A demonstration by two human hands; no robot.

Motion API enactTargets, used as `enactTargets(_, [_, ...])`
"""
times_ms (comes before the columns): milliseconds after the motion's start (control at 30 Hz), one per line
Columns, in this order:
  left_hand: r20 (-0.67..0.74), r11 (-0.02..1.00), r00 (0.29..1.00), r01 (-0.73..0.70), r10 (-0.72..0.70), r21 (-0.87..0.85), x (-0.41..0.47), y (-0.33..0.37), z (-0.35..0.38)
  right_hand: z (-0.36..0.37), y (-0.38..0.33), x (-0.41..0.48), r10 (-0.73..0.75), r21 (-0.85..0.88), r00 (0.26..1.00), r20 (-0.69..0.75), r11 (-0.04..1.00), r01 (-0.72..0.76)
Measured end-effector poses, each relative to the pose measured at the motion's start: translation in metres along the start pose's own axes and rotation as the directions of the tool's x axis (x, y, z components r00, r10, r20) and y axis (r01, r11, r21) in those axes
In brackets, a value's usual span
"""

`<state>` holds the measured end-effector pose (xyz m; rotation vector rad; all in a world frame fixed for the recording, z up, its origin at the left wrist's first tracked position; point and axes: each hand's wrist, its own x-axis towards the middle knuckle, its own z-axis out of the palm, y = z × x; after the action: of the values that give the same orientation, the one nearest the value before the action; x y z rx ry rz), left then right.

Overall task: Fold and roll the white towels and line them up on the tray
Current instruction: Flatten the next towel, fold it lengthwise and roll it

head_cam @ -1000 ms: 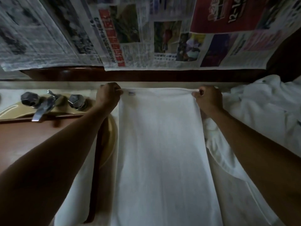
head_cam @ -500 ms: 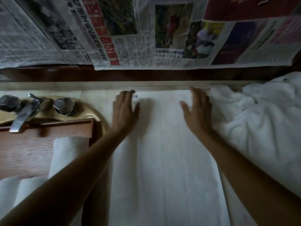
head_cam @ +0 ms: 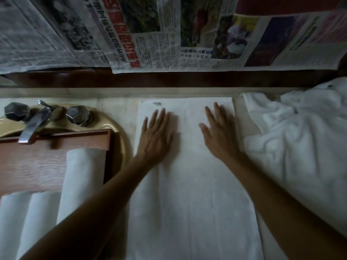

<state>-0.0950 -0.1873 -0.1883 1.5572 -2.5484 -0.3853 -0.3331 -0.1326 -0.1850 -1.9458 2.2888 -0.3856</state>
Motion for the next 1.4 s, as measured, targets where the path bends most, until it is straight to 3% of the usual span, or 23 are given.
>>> enactTargets(67, [0.032,0.998,0.998,-0.052,0.053,-0.026,-0.023,0.025,0.01,0.01,-0.027,-0.038,-0.064,0.0,0.997,-0.034,0.998,0.064])
enactTargets(167, [0.035,0.999,0.999,-0.014,0.016,-0.036,-0.041,0.015,0.015,0.016,-0.014,-0.066,-0.161,-0.076,0.987,-0.017,0.984,0.16])
enactTargets(300, [-0.003,0.997,0.997,0.074,-0.074,-0.004,-0.045,-0.026,0.002,-0.007,0.039,-0.051,-0.007,-0.175,0.999,-0.035,0.985,0.0])
enactTargets(367, [-0.01,0.998,0.998,0.054,-0.054,-0.015,-0.055,-0.02,-0.002,-0.02,0.042,-0.058,0.037,-0.168,0.999,-0.018,0.985,-0.039])
enactTargets(467, [-0.085,0.995,0.996,-0.031,0.023,-0.098,-0.098,0.031,0.006,-0.018,0.007,-0.104,-0.023,-0.09,0.995,-0.094,0.996,0.015])
enactTargets(567, [-0.055,0.989,0.997,-0.066,0.059,-0.132,-0.146,0.074,0.029,0.003,-0.028,-0.166,-0.095,-0.047,0.995,-0.04,0.995,0.093])
enactTargets(633, [-0.061,0.993,0.997,-0.061,0.055,-0.101,-0.162,0.067,0.036,0.006,-0.019,-0.185,-0.115,-0.042,0.992,-0.049,0.993,0.113])
enactTargets(800, [-0.136,0.997,0.99,0.033,-0.043,-0.072,-0.179,0.006,0.025,-0.011,0.045,-0.194,-0.014,-0.049,0.989,-0.147,0.999,0.007])
enactTargets(933, [-0.165,0.985,0.985,0.03,-0.058,-0.167,-0.214,0.03,0.019,-0.016,0.013,-0.222,0.037,-0.004,0.98,-0.194,0.999,-0.038])
enactTargets(1033, [-0.1,0.954,0.994,-0.069,0.041,-0.292,-0.253,0.089,0.03,-0.004,-0.039,-0.271,-0.013,0.047,0.997,-0.078,0.999,0.017])
enactTargets(1100, [-0.072,0.954,0.995,-0.086,0.068,-0.286,-0.275,0.101,0.039,0.002,-0.05,-0.297,-0.06,0.0,0.998,-0.013,0.998,0.06])
enactTargets(1233, [-0.052,0.986,0.998,-0.053,0.045,-0.16,-0.295,0.065,0.033,-0.009,-0.019,-0.307,-0.011,-0.007,1.0,-0.028,1.0,0.011])
enactTargets(1400, [-0.051,0.983,0.996,-0.082,0.075,-0.164,-0.312,0.034,0.025,-0.014,0.003,-0.318,0.02,0.005,0.998,-0.062,1.0,-0.02])
